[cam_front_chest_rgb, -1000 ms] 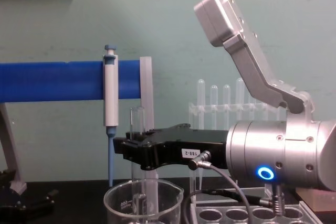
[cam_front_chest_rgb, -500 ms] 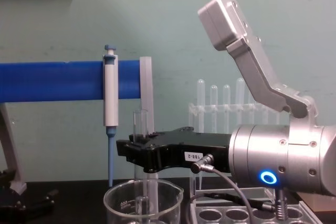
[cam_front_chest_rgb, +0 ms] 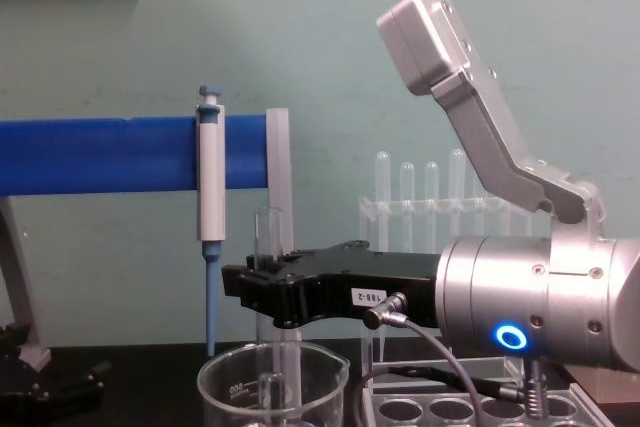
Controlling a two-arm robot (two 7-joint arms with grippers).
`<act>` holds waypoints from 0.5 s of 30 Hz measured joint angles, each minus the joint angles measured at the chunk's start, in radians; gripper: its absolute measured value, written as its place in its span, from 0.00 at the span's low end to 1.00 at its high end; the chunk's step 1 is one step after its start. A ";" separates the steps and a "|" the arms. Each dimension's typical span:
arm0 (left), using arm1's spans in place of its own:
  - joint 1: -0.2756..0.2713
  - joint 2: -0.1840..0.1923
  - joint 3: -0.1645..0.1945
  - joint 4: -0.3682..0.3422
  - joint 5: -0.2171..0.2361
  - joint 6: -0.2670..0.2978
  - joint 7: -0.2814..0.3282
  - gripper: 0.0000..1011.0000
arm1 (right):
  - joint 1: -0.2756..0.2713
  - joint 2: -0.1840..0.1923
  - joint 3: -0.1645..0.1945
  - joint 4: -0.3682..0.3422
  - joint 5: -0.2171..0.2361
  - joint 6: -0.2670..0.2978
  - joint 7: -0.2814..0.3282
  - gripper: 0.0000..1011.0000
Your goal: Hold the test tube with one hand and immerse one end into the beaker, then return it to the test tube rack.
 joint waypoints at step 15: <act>0.000 0.000 0.000 0.000 0.000 0.000 0.000 0.99 | 0.001 0.001 -0.001 0.000 0.000 0.000 0.000 0.22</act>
